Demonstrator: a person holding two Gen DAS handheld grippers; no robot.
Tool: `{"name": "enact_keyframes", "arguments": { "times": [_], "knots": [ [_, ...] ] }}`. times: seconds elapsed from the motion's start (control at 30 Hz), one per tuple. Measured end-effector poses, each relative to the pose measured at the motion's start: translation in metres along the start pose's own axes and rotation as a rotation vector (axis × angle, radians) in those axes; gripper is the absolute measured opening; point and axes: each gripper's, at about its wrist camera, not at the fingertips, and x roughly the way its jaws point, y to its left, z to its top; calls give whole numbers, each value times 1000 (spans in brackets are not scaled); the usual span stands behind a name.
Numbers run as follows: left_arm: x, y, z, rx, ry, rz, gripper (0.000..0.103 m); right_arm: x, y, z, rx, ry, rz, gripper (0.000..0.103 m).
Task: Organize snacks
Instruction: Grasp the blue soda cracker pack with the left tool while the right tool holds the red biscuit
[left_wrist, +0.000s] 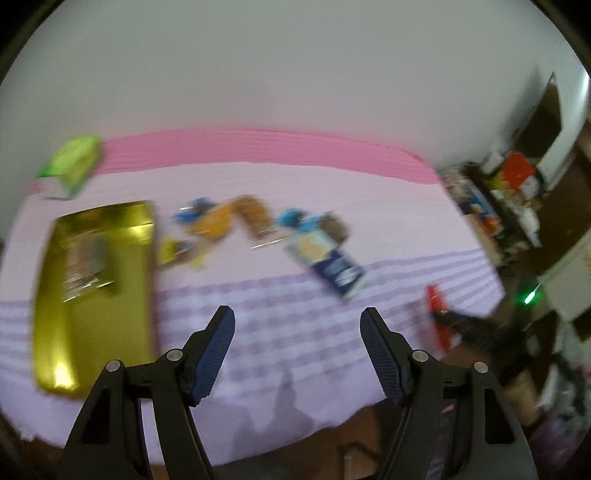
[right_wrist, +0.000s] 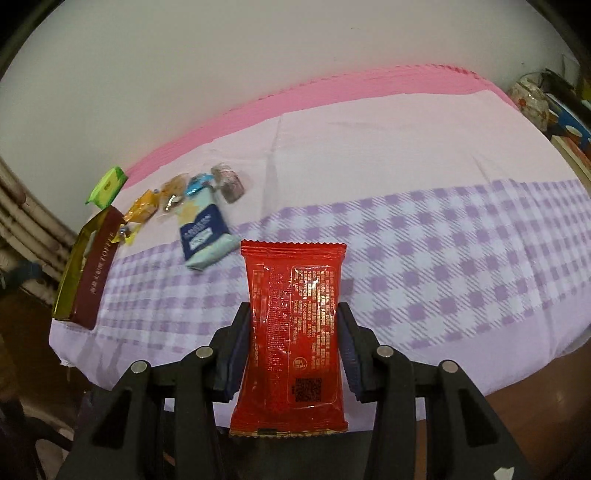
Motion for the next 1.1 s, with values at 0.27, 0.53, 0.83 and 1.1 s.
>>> {"name": "enact_keyframes", "arguments": {
  "times": [0.27,0.53,0.83,1.1],
  "knots": [
    [104,-20,49,-126,209,-52,71,3,-18,-7,36,-16,44,41],
    [183,-28,68,-223,334,25,71,9,-28,-11,78,10,93,41],
    [216,-59,67,-154,345,195,71,5,-39,-7,103,-2,128,41],
    [217,-72,52,-118,291,283,66,6,-42,-9,100,11,117,41]
  ]
}}
